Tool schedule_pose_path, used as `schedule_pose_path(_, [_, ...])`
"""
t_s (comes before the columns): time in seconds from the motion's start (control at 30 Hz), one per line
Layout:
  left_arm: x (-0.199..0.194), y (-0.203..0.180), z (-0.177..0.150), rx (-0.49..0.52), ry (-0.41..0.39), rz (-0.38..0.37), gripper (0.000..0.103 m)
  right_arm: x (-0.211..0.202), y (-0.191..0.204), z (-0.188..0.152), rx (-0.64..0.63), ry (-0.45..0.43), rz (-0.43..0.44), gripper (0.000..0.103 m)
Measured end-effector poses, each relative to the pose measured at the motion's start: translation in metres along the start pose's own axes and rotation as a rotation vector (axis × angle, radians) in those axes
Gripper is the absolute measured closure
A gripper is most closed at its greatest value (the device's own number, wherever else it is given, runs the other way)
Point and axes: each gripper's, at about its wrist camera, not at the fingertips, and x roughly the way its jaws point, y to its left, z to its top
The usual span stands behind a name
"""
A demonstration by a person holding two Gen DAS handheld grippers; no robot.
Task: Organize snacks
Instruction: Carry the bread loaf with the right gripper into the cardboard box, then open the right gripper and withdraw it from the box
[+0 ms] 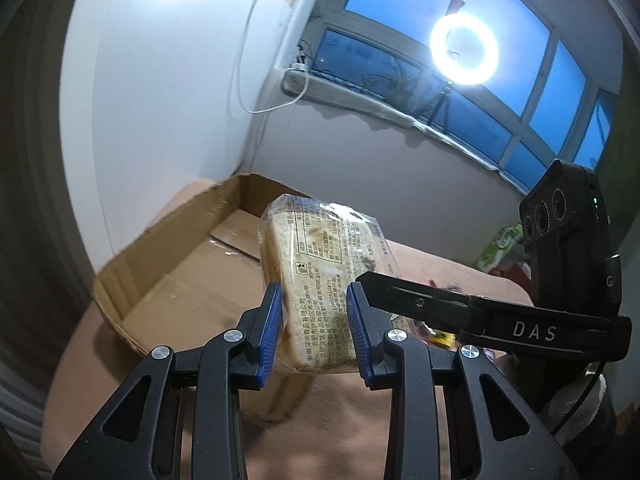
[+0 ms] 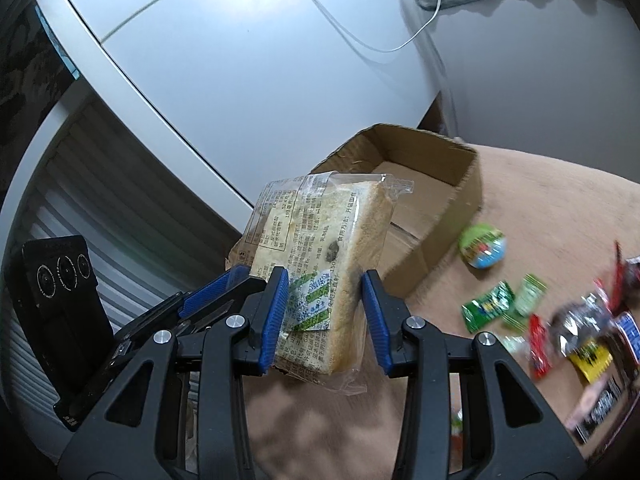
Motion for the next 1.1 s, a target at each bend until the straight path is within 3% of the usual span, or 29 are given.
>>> schedule_pose_path(0.5, [0.024,0.038,0.005,-0.052,0.034,0.085,0.072,0.055,-0.002,0.018,0.003,0.067,0.018,0.063])
schedule_pose_path(0.87, [0.010,0.038,0.000,-0.033,0.024,0.146,0.073,0.035,0.007,0.016,-0.037,0.027,-0.030,0.063])
schedule_pose_path(0.93, [0.006,0.040,0.001,-0.038,0.016,0.158,0.073,0.030,0.008,0.015,-0.044,0.024,-0.035,0.060])
schedule_pose_path(1.0, [-0.001,0.039,0.002,-0.034,0.000,0.177,0.073,0.020,0.009,0.013,-0.043,0.009,-0.043,0.043])
schedule_pose_path(1.1, [-0.010,0.037,0.001,-0.027,-0.015,0.188,0.072,-0.004,0.005,0.009,-0.034,-0.032,-0.056,0.036])
